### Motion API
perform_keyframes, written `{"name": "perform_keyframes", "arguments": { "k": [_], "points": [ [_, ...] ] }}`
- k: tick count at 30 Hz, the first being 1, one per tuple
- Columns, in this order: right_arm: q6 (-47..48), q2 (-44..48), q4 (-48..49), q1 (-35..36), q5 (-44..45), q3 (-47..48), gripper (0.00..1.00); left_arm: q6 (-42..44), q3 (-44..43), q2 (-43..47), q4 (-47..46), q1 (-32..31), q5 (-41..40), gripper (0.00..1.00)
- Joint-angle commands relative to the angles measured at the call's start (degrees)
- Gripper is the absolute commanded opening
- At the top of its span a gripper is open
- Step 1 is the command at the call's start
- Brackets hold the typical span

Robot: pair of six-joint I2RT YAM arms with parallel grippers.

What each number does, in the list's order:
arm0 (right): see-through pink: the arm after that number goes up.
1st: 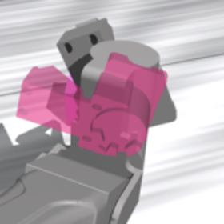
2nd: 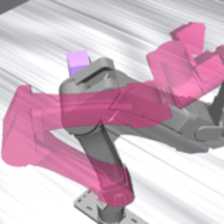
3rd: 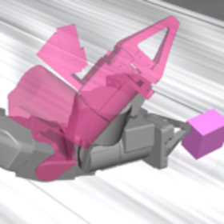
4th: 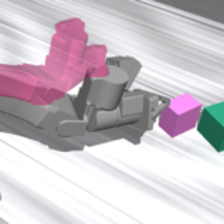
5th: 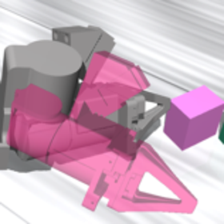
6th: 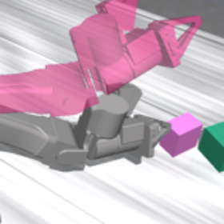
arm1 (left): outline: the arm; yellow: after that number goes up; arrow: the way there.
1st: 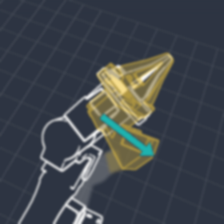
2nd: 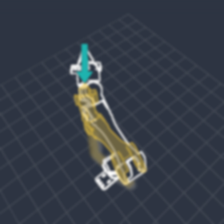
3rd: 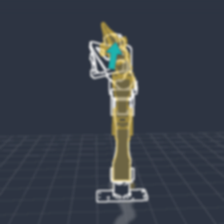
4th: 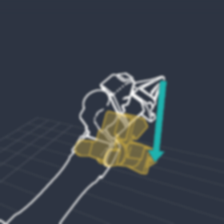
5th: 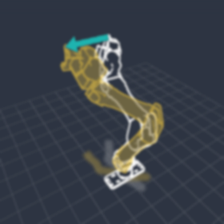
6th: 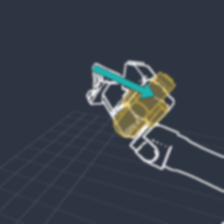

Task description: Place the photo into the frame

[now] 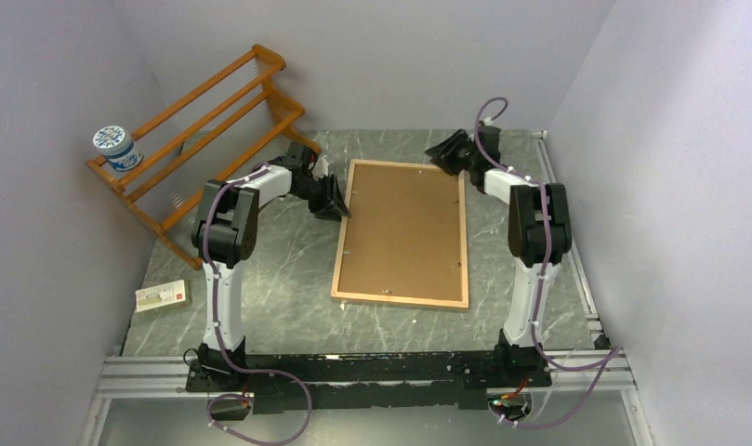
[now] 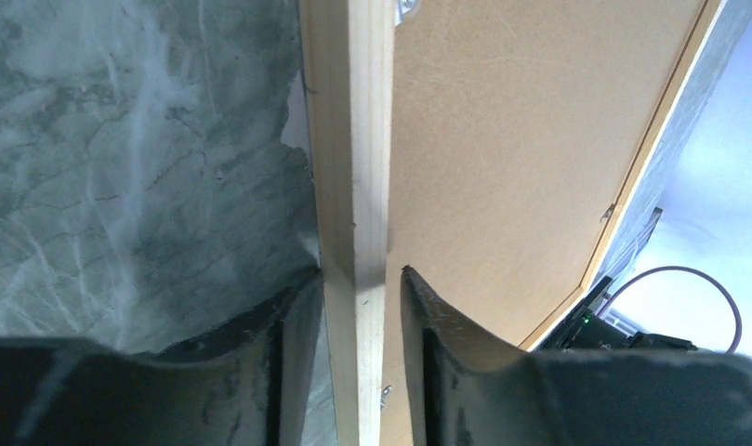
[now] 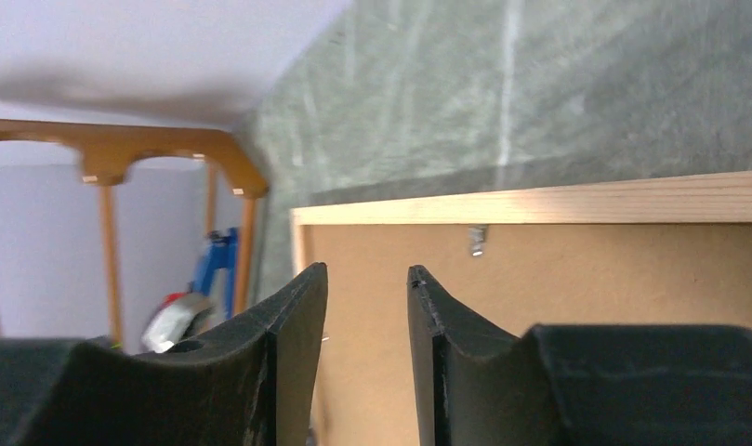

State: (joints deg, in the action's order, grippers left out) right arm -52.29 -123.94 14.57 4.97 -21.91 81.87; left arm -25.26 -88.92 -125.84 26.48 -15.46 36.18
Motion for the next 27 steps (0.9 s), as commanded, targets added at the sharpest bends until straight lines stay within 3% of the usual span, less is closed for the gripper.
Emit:
{"name": "perform_keyframes", "arguments": {
  "k": [1,8,14,19,27],
  "points": [
    [-1.0,12.3,-1.0,-4.2,-5.3,-1.5,0.43,1.7,-1.7,2.1,2.8,-0.3,-5.3,0.48],
    [7.7,21.6,-21.7,-8.6,4.6,-3.5,0.49,-0.7,1.1,6.8,-1.9,0.2,-4.1,0.62],
    [10.3,25.5,-34.9,-9.7,17.0,-5.8,0.7,-1.5,6.9,10.6,-4.5,0.3,-5.3,0.67],
    [11.5,20.6,-42.8,-9.4,18.2,-4.1,0.75,-3.1,11.5,12.5,-7.7,0.3,-4.6,0.69],
    [10.0,13.1,-44.8,-4.6,21.5,-2.4,0.75,-4.3,16.0,12.2,-11.5,0.2,1.2,0.67]
  ]
}}
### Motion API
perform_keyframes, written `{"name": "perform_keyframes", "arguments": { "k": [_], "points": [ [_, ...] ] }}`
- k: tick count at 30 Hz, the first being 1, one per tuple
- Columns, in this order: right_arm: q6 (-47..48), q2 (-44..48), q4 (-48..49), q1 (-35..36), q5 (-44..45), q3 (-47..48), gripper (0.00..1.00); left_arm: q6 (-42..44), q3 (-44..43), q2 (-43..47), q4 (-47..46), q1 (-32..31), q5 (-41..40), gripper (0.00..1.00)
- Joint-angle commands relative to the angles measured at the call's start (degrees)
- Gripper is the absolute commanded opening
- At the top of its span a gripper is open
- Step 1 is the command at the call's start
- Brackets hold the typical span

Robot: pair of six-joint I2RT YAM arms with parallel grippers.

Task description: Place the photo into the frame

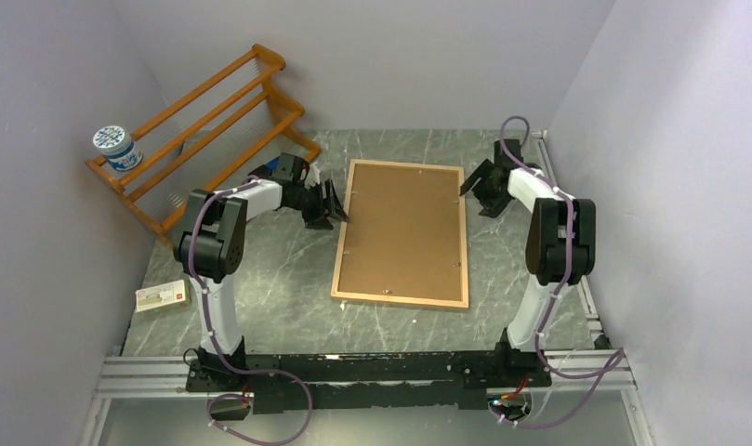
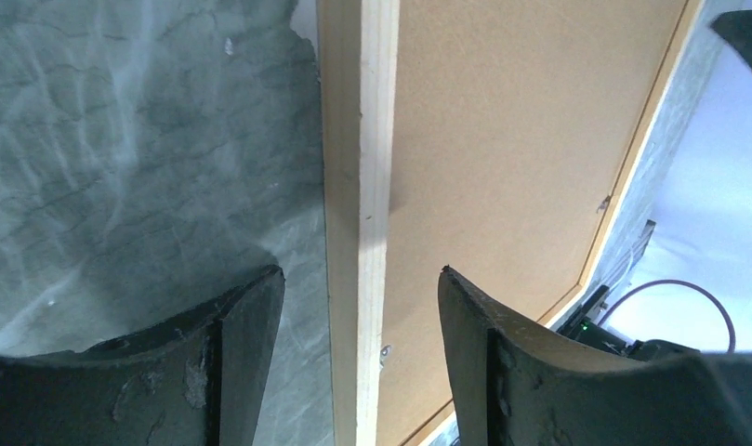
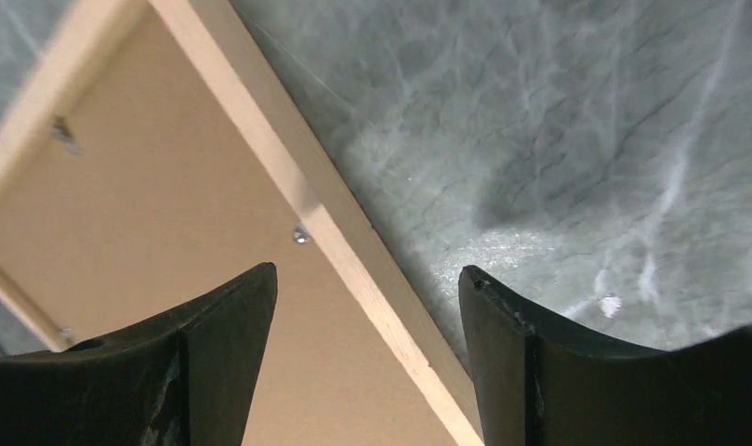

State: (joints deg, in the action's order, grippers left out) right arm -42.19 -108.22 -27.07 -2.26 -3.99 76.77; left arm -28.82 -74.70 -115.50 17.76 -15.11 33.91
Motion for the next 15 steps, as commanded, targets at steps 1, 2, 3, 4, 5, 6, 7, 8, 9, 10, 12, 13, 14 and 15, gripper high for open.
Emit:
{"name": "perform_keyframes", "arguments": {
  "k": [1,2,3,4,5,6,7,8,9,10,12,13,14,15],
  "points": [
    [-0.3,-3.7,-3.7,3.7,3.8,3.6,0.74,-0.6,2.0,1.7,-2.8,-0.2,3.7,0.67],
    [-0.5,-4.8,-4.6,4.4,5.7,4.5,0.73,-0.5,2.2,1.6,-2.8,-0.2,3.9,0.66],
    [-0.8,-5.7,-5.2,4.9,7.0,5.5,0.72,-0.4,2.1,1.4,-2.5,-0.1,3.9,0.66],
    [-1.2,-6.7,-6.0,5.4,8.0,6.4,0.71,-0.3,2.1,1.2,-2.4,-0.2,4.2,0.66],
    [-1.6,-7.6,-6.7,5.6,9.2,7.2,0.7,-0.1,2.0,1.0,-2.4,-0.2,4.6,0.65],
    [-1.8,-8.2,-7.2,5.9,9.9,7.9,0.68,-0.1,2.1,0.9,-2.4,-0.2,5.0,0.65],
    [-2.0,-8.9,-7.4,6.1,10.5,8.3,0.67,0.0,2.1,0.7,-2.5,-0.2,5.4,0.65],
    [-2.2,-9.2,-7.5,6.4,11.0,8.7,0.66,0.1,2.1,0.6,-2.5,-0.3,5.7,0.64],
    [-2.3,-9.6,-7.6,6.6,11.5,8.9,0.66,0.1,2.1,0.5,-2.3,-0.3,5.8,0.64],
    [-2.3,-9.7,-7.7,6.8,11.9,9.2,0.65,0.3,2.0,0.3,-2.2,-0.4,5.9,0.64],
    [-2.7,-10.3,-8.5,7.5,13.3,10.1,0.65,0.5,2.0,0.2,-2.1,-0.5,6.1,0.63],
    [-3.0,-10.6,-9.4,7.8,14.2,10.8,0.64,0.6,2.1,0.1,-2.0,-0.6,6.1,0.63],
    [-3.4,-10.9,-10.4,8.0,15.0,11.4,0.63,0.7,2.0,0.0,-2.0,-0.6,6.1,0.63],
    [-3.8,-11.1,-11.2,8.2,15.8,11.8,0.6,0.7,2.0,0.0,-1.9,-0.7,6.1,0.63]
  ]
}}
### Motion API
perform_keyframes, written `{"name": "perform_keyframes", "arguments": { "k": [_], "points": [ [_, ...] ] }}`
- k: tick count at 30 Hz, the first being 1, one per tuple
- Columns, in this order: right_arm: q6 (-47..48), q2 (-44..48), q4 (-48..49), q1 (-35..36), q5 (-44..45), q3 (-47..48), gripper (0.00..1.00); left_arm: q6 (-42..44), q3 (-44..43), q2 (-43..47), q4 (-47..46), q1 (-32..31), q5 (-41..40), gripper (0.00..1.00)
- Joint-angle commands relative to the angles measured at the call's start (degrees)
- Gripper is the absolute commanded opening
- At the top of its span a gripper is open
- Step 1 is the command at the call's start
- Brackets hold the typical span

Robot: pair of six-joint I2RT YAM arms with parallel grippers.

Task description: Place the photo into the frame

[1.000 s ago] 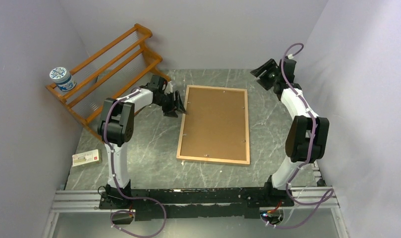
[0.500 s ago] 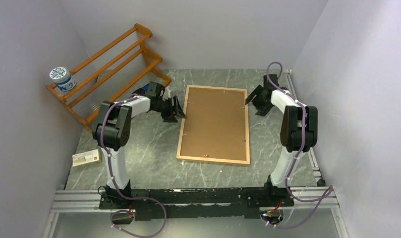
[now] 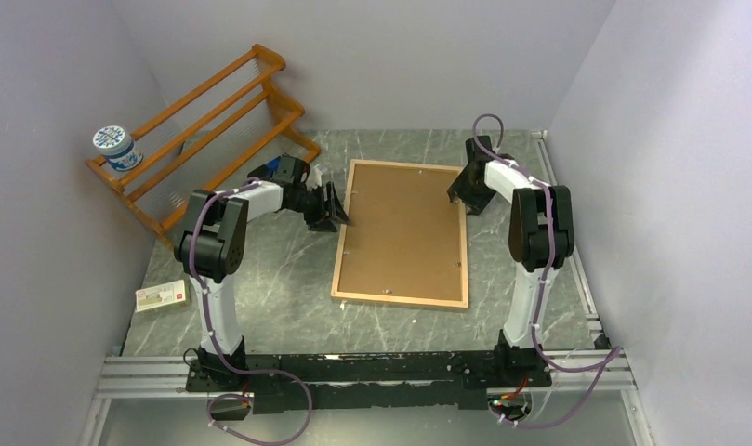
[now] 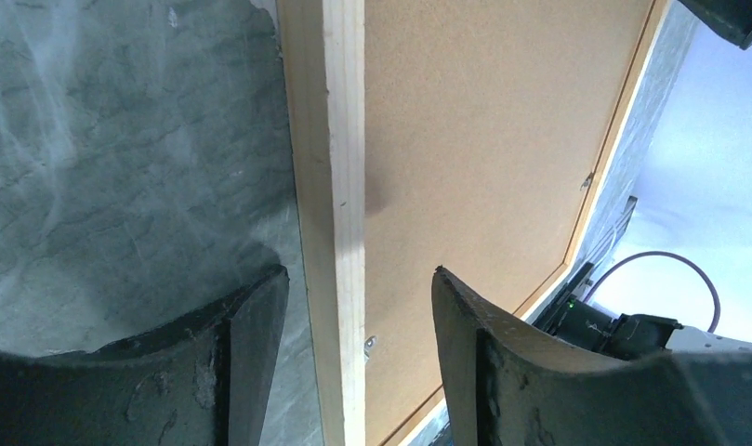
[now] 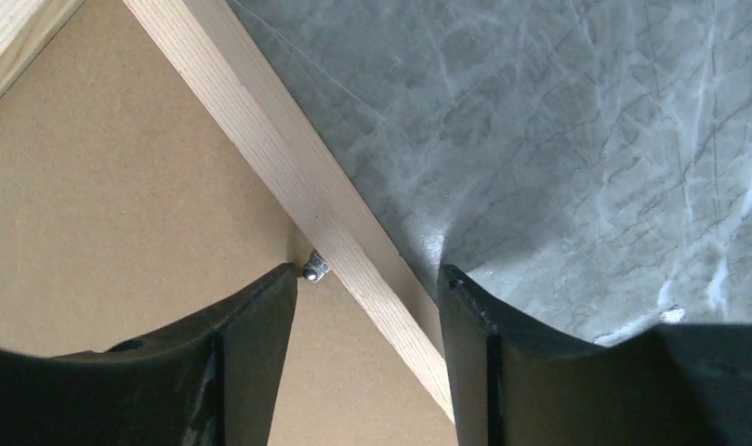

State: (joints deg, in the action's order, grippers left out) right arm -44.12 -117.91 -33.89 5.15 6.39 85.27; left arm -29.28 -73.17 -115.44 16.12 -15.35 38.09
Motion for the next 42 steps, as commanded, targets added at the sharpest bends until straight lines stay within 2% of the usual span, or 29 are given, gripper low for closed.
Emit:
{"name": "perform_keyframes", "arguments": {
  "k": [1,8,17,22,24,27,29,33,37,42],
  "points": [
    [-2.1,-1.6,-4.8,1.0,5.9,3.7,0.57,1.2,0.5,-0.1,-0.3,-0.5,1.9,0.63],
    [-3.1,-3.8,-8.4,1.6,6.6,6.9,0.47,1.1,0.9,-0.6,-0.5,-0.6,2.3,0.62],
    [-4.7,-2.2,-7.0,1.8,3.0,5.2,0.21,0.5,0.9,-1.6,-1.4,-1.8,3.1,0.61],
    [-4.7,-0.6,-6.2,1.9,2.6,5.2,0.12,0.2,0.5,-1.2,-1.0,-2.1,1.7,0.6],
    [-3.9,0.7,-6.0,1.8,3.6,5.5,0.2,0.2,0.4,-0.4,-0.7,-2.1,0.4,0.6],
    [-2.5,3.0,-7.1,1.7,6.2,7.0,0.47,0.7,-0.3,0.9,0.7,-2.1,-2.3,0.62],
    [-1.1,5.1,-7.7,1.8,7.5,7.3,0.55,1.0,-0.5,1.9,1.6,-2.1,-4.0,0.64],
    [3.0,10.2,-7.3,2.5,7.1,5.1,0.6,0.9,0.8,4.2,1.9,-2.1,-6.3,0.68],
    [6.6,15.0,-6.9,4.5,-0.7,-0.2,0.59,0.0,3.9,6.8,1.5,-2.1,-7.4,0.69],
    [15.5,22.5,1.4,10.8,-15.0,-12.8,0.56,-1.4,8.7,10.5,1.0,-2.1,-8.2,0.68]
  ]
}}
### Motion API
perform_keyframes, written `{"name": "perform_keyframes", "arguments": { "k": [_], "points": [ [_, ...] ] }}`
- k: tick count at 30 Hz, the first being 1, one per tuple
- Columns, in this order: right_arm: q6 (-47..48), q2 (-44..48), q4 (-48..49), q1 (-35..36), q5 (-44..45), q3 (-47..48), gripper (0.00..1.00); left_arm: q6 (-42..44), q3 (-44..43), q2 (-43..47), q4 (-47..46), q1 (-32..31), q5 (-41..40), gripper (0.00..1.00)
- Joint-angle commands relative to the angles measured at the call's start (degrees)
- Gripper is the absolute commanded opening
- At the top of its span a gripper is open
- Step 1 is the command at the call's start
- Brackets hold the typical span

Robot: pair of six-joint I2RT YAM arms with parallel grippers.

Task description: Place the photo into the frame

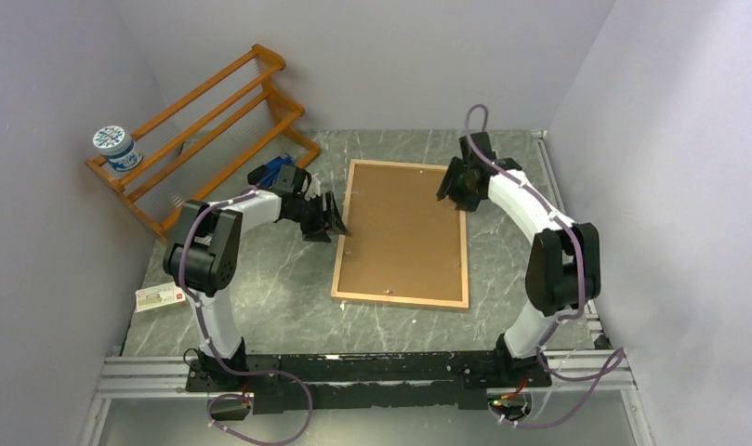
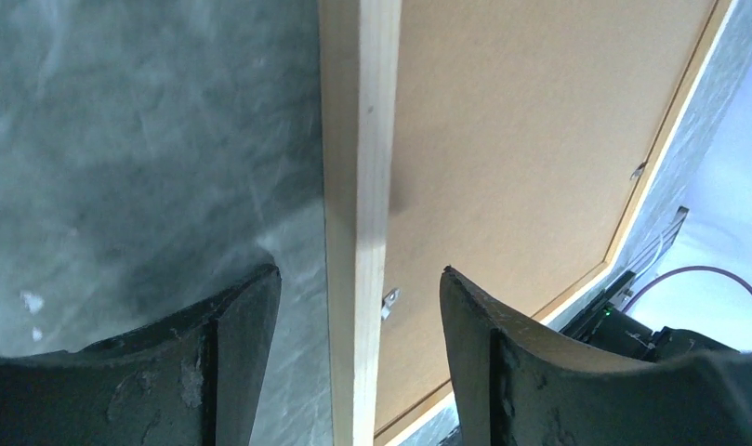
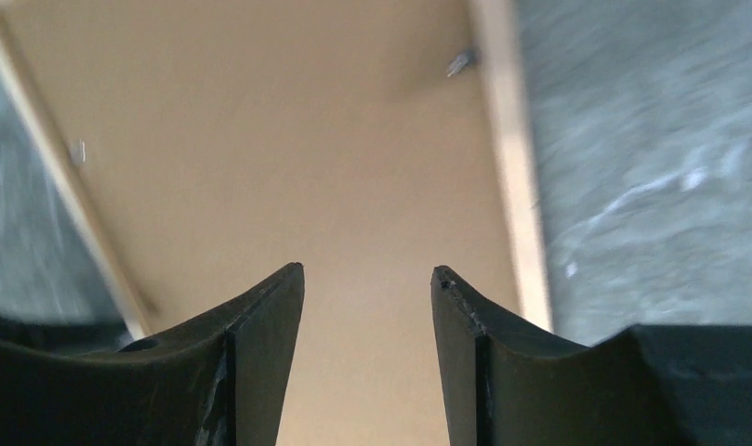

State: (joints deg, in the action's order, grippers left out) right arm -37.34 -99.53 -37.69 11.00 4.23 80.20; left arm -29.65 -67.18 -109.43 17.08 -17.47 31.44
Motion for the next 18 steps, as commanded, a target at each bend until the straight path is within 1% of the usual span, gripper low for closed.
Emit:
{"name": "perform_keyframes", "arguments": {
  "k": [1,4,6,9,10,12,14,18],
  "points": [
    [10.8,5.1,5.9,7.0,-13.8,-9.3,0.56,-1.3,3.8,5.1,-0.1,0.0,-1.4,0.68],
    [17.6,7.3,6.6,14.6,-16.1,-12.5,0.58,-1.9,6.6,6.6,-0.6,0.0,-1.4,0.67],
    [21.9,8.2,6.3,19.0,-19.8,-13.7,0.61,-2.0,7.8,7.2,-0.5,0.0,-1.7,0.66],
    [26.6,9.0,5.0,25.4,-19.8,-14.3,0.69,-2.3,8.5,8.0,-0.2,0.0,-2.1,0.66],
    [27.6,9.1,4.4,27.1,-18.8,-14.1,0.74,-2.6,8.7,8.2,-0.1,0.1,-2.3,0.66],
    [29.4,9.0,3.2,30.1,-18.0,-13.5,0.81,-3.1,8.5,8.6,0.1,0.2,-2.6,0.66],
    [31.3,7.8,1.2,32.6,-17.5,-12.1,0.83,-3.6,8.0,8.5,1.1,0.4,-3.9,0.65],
    [34.5,4.2,-4.0,36.9,-15.1,-9.4,0.83,-4.1,6.9,8.3,2.9,1.3,-5.2,0.64]
  ]
}}
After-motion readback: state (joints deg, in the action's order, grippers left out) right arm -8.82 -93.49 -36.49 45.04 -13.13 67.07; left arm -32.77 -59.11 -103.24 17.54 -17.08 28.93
